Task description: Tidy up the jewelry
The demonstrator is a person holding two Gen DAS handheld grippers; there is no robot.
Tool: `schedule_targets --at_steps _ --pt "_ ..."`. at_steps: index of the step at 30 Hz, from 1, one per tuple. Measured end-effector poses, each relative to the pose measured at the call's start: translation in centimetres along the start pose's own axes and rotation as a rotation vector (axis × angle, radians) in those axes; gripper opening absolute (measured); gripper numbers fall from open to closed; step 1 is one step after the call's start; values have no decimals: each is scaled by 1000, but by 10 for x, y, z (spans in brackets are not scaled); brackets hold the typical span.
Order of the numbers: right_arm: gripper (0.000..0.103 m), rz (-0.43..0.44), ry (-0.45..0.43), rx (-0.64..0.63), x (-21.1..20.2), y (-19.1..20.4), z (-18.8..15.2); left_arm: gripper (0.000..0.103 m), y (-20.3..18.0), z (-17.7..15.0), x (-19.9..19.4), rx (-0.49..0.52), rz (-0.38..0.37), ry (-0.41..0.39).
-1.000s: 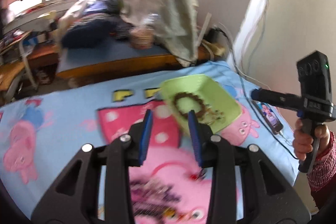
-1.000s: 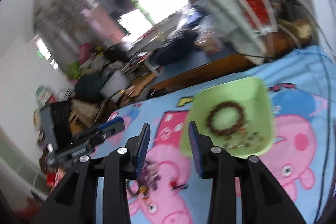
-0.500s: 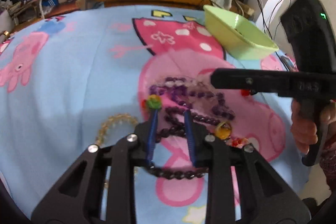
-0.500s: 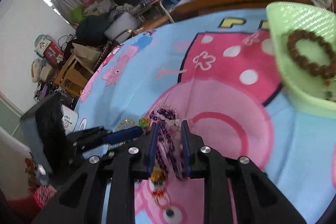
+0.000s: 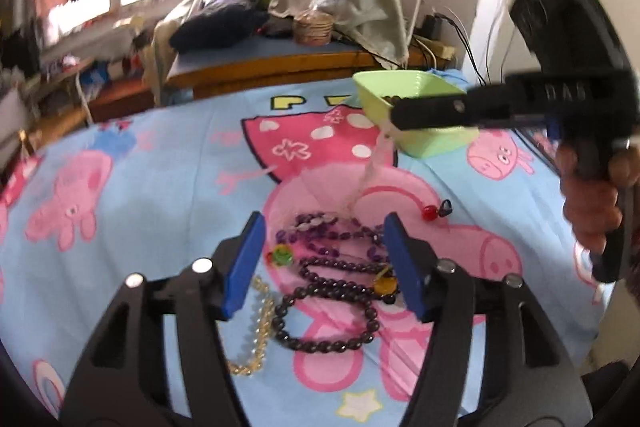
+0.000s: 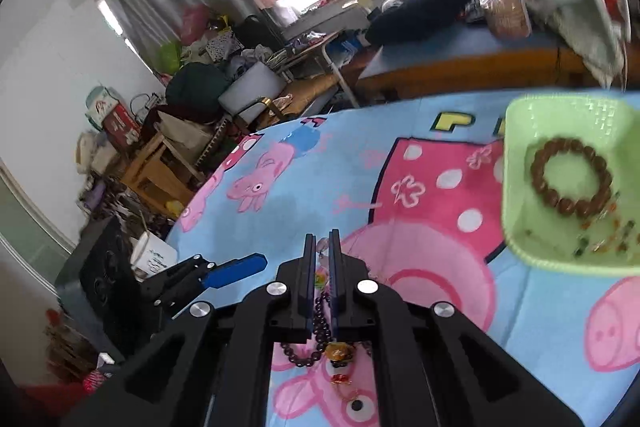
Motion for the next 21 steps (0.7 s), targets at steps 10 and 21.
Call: schedule_targets --at_steps 10,21 --pt "0 61 -129 -26 -39 40 42 59 -18 2 12 34 -40 2" --pt "0 107 -269 -80 -98 83 80 52 -50 44 23 -47 -145 -91"
Point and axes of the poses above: each gripper's, at about its wrist camera, not at the fingertips, and x roughly the way its jaws point, y to its left, z to its top, the point moved 8 cm from there along x, roughly the way its jaws point, and after that the axes turned 13 degrees about -y, right-handed, at the moved point
